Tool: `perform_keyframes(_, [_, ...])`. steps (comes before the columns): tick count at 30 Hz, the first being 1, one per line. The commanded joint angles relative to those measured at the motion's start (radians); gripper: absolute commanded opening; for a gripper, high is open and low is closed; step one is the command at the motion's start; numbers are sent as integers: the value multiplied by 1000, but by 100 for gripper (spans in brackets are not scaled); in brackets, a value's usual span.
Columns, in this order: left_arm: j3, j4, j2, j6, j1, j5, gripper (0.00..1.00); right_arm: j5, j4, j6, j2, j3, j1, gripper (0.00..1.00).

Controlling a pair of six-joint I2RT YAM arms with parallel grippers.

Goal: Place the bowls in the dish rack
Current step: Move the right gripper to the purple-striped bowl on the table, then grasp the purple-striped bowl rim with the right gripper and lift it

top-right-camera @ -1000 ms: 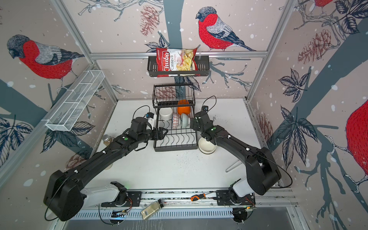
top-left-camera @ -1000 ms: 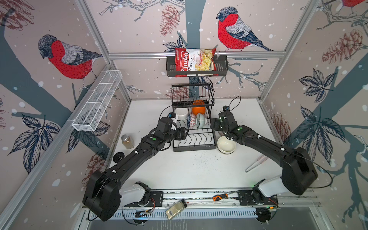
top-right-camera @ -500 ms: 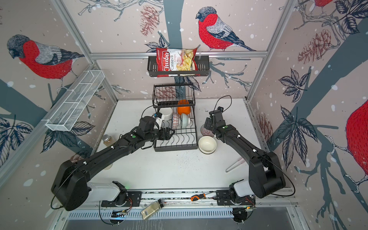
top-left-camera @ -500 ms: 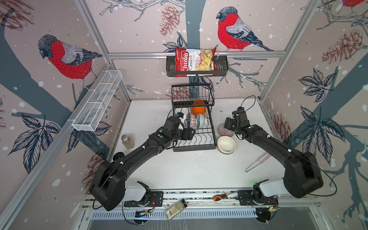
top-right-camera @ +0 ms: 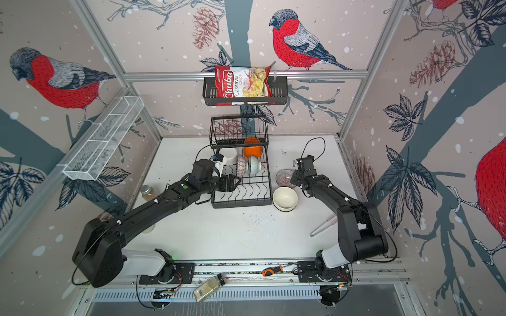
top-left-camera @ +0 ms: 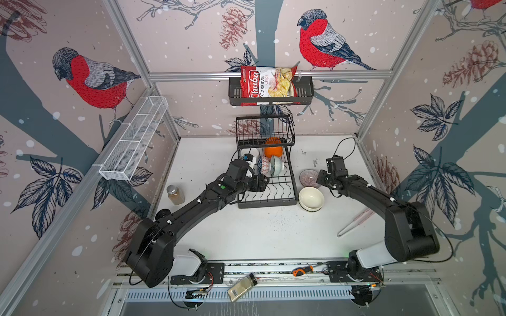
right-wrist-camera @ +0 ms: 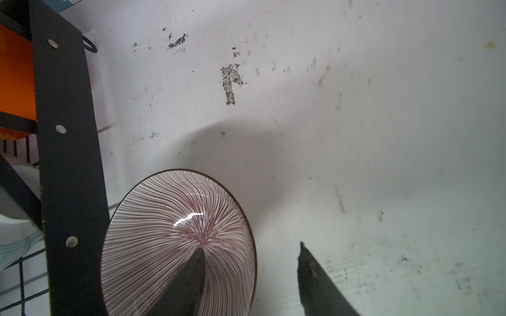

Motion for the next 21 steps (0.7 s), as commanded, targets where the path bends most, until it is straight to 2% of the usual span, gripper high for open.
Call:
perform_keyframes(1, [2, 25, 5, 2, -1, -15, 79, -19, 38, -2, 21, -3, -7, 51])
perform_keyframes(12, [1, 19, 14, 2, -1, -26, 79, -52, 92, -2, 102, -2, -18, 36])
perform_keyframes(21, [0, 14, 12, 3, -1, -35, 79, -44, 106, 4, 132, 8, -26, 16])
